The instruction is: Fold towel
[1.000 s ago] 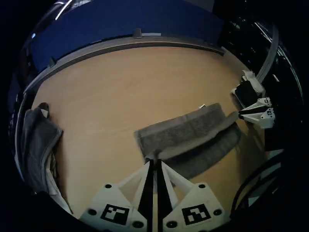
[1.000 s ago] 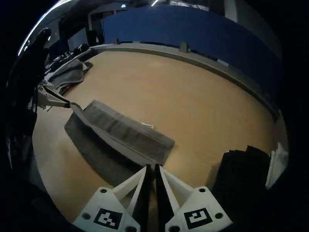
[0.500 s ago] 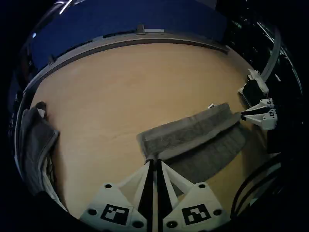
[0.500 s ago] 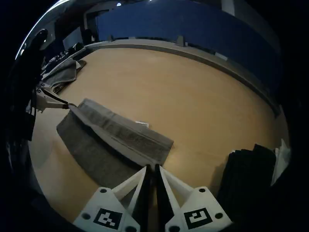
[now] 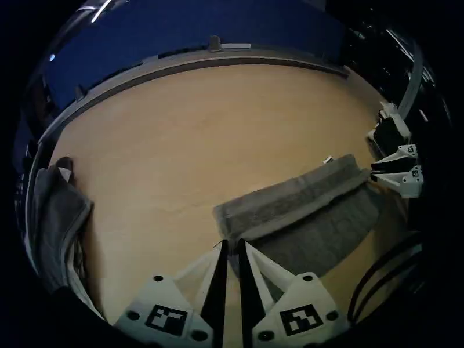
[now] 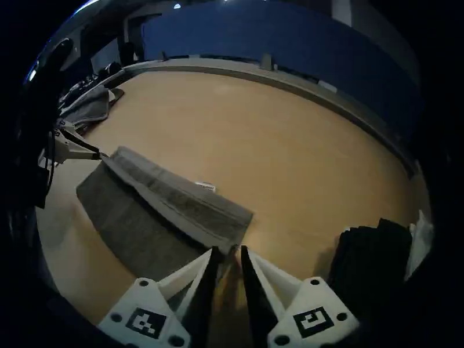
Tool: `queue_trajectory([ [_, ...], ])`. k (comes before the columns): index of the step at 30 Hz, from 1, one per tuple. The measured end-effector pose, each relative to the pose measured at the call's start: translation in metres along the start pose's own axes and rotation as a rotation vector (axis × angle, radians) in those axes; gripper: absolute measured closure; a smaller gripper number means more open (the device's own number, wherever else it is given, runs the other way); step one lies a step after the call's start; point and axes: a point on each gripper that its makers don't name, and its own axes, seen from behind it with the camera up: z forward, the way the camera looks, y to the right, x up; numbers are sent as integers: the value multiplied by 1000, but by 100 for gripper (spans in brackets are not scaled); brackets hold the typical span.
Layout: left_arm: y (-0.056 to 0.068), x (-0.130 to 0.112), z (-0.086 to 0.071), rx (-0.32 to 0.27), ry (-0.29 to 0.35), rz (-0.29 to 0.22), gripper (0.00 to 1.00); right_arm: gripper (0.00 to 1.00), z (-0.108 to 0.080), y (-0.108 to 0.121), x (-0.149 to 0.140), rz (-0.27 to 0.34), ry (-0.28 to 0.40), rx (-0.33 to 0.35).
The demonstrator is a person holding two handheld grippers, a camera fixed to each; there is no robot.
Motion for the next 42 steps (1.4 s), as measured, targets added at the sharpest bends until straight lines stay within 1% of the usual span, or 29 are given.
queue_trajectory([
  [4, -9, 7, -1, 30, 22, -7, 65, 50, -1, 4, 3, -13, 9, -20],
  [5, -11, 9, -3, 37, 29, -9, 58, 47, -2, 5, 4, -16, 13, -25],
  [6, -12, 10, -4, 38, 33, -11, 52, 45, -2, 6, 5, -16, 16, -30],
  [7, -12, 11, -5, 38, 36, -13, 50, 44, -2, 7, 5, -16, 20, -35],
  [9, -13, 12, -7, 38, 41, -16, 46, 37, -3, 9, 7, -17, 26, -43],
  [12, -13, 11, -11, 34, 44, -17, 39, 19, -5, 8, 8, -17, 34, -46],
  [14, -12, 9, -13, 29, 47, -16, 26, 5, -7, 6, 9, -17, 41, -42],
  [15, -11, 9, -13, 27, 49, -15, 23, 0, -8, 5, 9, -16, 42, -39],
  [16, -11, 8, -14, 26, 51, -14, 21, 0, -9, 4, 8, -16, 42, -36],
  [18, -10, 6, -15, 24, 53, -14, 13, 0, -11, 3, 8, -15, 43, -31],
  [20, -10, 4, -18, 24, 54, -14, 10, 0, -13, 2, 6, -14, 43, -29],
  [24, -8, 0, -23, 17, 58, -24, 9, 0, -16, -1, 1, -9, 42, -21],
  [29, -3, -9, -35, 3, 63, -38, 9, 0, -23, -11, -8, -1, 32, 1],
  [34, 4, -30, -47, -7, 52, -48, 8, 0, -29, -21, -23, -4, 14, 17],
  [42, 14, -70, -66, -11, 27, -67, 8, 0, -38, -38, -44, -10, -6, 46],
])
